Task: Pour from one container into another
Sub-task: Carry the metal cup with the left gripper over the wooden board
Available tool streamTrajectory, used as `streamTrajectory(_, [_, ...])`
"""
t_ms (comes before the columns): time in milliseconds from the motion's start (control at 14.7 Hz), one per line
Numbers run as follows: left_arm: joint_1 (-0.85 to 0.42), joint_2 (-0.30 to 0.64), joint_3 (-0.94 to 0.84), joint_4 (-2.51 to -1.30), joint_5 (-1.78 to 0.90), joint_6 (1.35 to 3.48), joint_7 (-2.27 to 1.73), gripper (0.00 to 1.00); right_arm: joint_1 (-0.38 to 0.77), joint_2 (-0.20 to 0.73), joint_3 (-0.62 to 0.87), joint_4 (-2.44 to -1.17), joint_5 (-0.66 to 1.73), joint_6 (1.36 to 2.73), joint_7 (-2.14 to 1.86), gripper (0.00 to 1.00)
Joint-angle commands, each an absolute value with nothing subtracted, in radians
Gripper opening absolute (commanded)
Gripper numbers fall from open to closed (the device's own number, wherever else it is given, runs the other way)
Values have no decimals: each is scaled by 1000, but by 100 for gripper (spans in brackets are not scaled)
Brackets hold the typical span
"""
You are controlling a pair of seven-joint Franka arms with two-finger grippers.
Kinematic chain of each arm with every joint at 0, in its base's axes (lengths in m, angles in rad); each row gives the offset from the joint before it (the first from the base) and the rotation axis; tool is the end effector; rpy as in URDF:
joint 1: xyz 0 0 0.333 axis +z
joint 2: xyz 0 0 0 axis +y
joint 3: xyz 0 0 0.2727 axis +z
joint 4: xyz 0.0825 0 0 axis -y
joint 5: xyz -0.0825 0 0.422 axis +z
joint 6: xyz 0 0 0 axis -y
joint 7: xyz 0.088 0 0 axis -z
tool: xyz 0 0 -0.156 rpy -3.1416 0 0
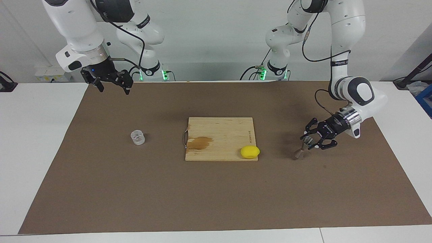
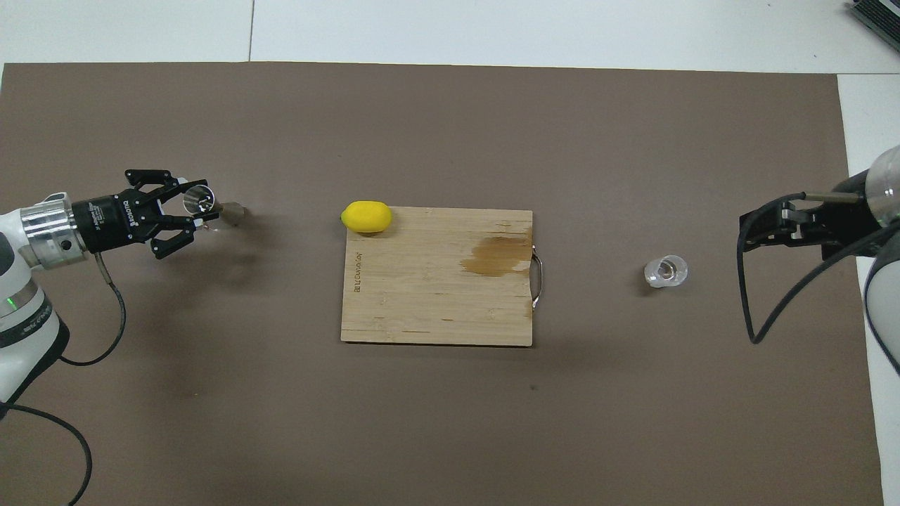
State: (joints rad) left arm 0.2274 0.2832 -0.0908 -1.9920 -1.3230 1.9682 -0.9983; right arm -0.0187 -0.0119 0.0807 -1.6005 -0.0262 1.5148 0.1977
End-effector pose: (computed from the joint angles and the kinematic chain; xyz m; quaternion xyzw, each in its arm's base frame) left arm 0.6300 -0.0207 0.2526 0.4789 0.6860 -0.3349 0.4334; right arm 0.5781 0.0318 0.5196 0.9969 -0.0680 -0.0348 0.0182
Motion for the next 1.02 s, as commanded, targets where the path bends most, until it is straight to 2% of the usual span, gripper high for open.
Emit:
streamTrajectory(0, [132, 242, -90, -1977, -1377, 1999, -1098, 0, -26, -20, 84, -1606, -8, 1516, 170, 100])
streamTrajectory(273, [-56, 209, -91, -1976, -1495, 2147, -1115, 0, -28, -20, 83, -1605, -8, 1517, 186, 100])
streamTrajectory(614, [-288, 210, -95, -1977, -1643, 2373, -1121, 0, -28, -18, 83, -1606, -6, 1552, 239, 99])
streamTrajectory(955, [-458, 225, -94, -1977, -1771, 2526, -1117, 0, -46, -18, 80, -1634, -6, 1560, 403, 97])
